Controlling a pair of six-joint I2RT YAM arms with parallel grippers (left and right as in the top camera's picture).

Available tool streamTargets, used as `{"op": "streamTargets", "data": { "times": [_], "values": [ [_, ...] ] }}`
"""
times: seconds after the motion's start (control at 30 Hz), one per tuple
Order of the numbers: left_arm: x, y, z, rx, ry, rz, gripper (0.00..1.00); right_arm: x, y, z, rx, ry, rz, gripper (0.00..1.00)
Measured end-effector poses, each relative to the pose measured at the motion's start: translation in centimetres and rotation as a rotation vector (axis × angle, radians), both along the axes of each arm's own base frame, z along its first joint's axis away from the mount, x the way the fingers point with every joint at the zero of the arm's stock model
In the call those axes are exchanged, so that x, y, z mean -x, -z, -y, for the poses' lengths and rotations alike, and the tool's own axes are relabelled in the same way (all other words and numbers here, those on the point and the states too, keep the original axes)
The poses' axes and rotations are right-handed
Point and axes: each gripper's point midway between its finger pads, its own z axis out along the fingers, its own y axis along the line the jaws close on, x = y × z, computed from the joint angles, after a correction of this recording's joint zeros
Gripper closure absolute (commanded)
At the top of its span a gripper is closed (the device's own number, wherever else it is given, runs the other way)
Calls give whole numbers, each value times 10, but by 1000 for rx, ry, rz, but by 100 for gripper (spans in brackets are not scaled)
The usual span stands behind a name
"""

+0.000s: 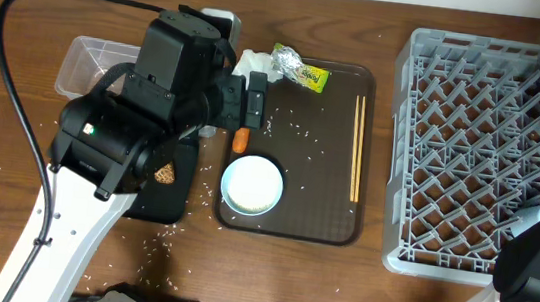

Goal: Sort waste into correct bins and load items into the dishwasher rack
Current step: 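Carry the blue bowl into the dish rack and release it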

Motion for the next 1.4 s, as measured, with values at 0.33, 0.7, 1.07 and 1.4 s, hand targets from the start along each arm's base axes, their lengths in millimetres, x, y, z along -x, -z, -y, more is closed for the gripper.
{"op": "streamTargets", "data": {
  "times": [0.33,0.7,1.07,1.4],
  "values": [
    [2,2,-1,-4,0,-9,2,-6,18,4,-2,2,-43,99],
    [3,3,-1,-7,0,-15,2,-11,4,12,86,46,-27,99],
    [3,3,-1,-7,0,-15,2,-6,5,10,107,43,-130,99],
    [3,3,-1,-7,0,-15,2,-15,40,-12,60,1,-216,73]
  ]
}}
